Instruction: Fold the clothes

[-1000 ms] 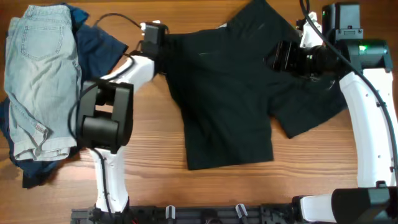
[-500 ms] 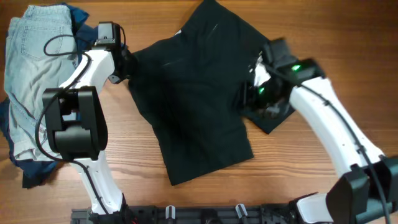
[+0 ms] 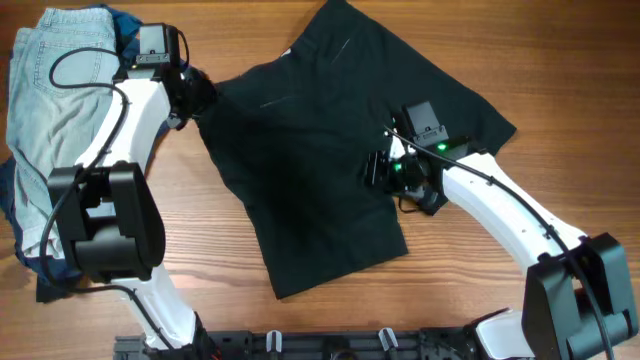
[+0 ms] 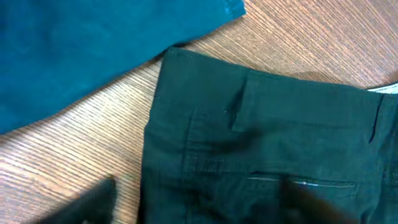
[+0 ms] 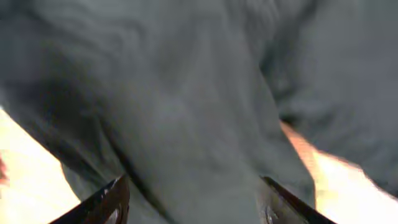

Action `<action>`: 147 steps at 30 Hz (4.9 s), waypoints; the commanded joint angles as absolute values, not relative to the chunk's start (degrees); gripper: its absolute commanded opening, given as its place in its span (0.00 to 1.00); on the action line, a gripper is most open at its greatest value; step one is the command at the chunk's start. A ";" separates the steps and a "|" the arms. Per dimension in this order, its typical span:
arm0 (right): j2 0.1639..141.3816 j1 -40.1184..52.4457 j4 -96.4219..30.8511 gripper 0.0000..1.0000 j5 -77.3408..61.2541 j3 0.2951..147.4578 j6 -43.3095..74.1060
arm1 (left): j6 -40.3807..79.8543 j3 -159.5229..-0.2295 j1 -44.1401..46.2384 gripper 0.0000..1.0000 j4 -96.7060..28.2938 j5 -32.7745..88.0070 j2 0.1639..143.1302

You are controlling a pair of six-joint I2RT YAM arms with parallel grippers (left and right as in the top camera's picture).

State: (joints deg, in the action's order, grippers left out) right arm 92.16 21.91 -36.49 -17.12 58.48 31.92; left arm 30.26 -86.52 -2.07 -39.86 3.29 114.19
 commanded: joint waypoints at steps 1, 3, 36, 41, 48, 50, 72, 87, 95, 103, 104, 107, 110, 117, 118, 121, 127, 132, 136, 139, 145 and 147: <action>92.42 21.56 -32.56 0.66 -12.45 58.65 29.93 | 27.16 -86.65 -2.55 0.99 -40.62 1.41 109.62; 92.49 20.49 -31.07 0.40 -5.19 58.65 30.04 | 27.14 -86.65 -2.59 1.00 -40.56 -0.23 104.40; 114.91 -4.54 -18.61 0.04 12.93 68.12 22.33 | 22.72 -86.63 -2.37 0.99 -44.42 -2.46 80.68; 113.93 -5.96 -39.57 0.39 2.15 87.44 18.00 | 22.70 -86.63 -2.37 1.00 -44.47 -2.02 82.19; 103.18 4.97 -65.93 0.56 -24.38 97.97 11.77 | 22.72 -86.63 -3.09 1.00 -44.66 -2.48 82.74; 103.18 14.22 -69.58 0.56 -21.76 97.60 10.26 | 22.96 -86.63 -4.89 1.00 -44.82 -2.46 82.74; 103.79 61.34 -52.88 0.72 -6.15 65.60 24.53 | 25.91 -86.63 -28.36 1.00 -48.60 11.11 82.74; 110.43 63.79 -51.18 0.24 -2.48 65.12 28.99 | 25.89 -86.48 -27.27 0.99 -50.68 10.87 83.61; 106.15 59.79 -54.04 0.05 -2.35 65.23 36.40 | 25.69 -86.48 -26.76 0.95 -51.57 10.87 84.44; 86.78 38.59 -57.10 0.04 -12.64 65.23 31.20 | 22.65 -86.48 -17.93 0.95 -51.79 10.44 84.47; 85.84 37.34 -57.74 0.04 -13.06 65.23 31.16 | 22.65 -86.46 -17.02 0.95 -52.45 10.44 84.47; 83.96 35.90 -57.93 0.04 -13.85 65.23 30.41 | 19.44 -86.24 -13.54 0.89 -55.40 10.04 86.37; 83.26 35.86 -57.67 0.04 -13.87 65.30 30.37 | 19.46 -86.24 -10.44 0.95 -56.21 10.83 92.86; 79.40 32.88 -57.74 0.05 -13.80 65.30 29.98 | 15.75 -86.24 -8.14 0.95 -46.30 27.31 112.27; 78.85 32.29 -57.74 0.04 -13.72 65.30 29.95 | 17.45 -86.24 -8.14 0.93 -44.99 27.86 113.75; 78.56 31.42 -57.71 0.04 -13.56 65.30 29.95 | 20.18 -86.24 -7.90 0.87 -43.03 27.62 116.77; 78.52 31.42 -57.74 0.04 -13.61 65.30 30.02 | 20.40 -86.24 -4.12 0.75 -40.88 25.28 118.34; 78.37 31.42 -57.91 0.04 -13.61 65.30 30.13 | 20.40 -86.24 -3.44 0.75 -42.57 19.14 119.81; 78.37 31.42 -57.78 0.04 -13.39 65.30 30.09 | 20.38 -86.24 -5.45 0.78 -45.12 12.64 119.85; 78.37 31.42 -57.69 0.04 -13.41 65.30 30.17 | 20.38 -86.24 -5.32 0.79 -44.77 12.56 120.27; 78.37 31.42 -57.41 0.04 -13.39 65.30 30.17 | 21.52 -86.24 -3.97 0.73 -42.37 12.58 123.81; 78.37 31.42 -57.06 0.04 -13.39 65.30 30.17 | 22.72 -86.24 -3.97 0.61 -40.12 12.58 123.79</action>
State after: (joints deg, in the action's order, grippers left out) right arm 79.59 31.66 -57.41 -13.32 65.17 30.55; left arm 20.84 -86.50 -4.23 -41.93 13.13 121.95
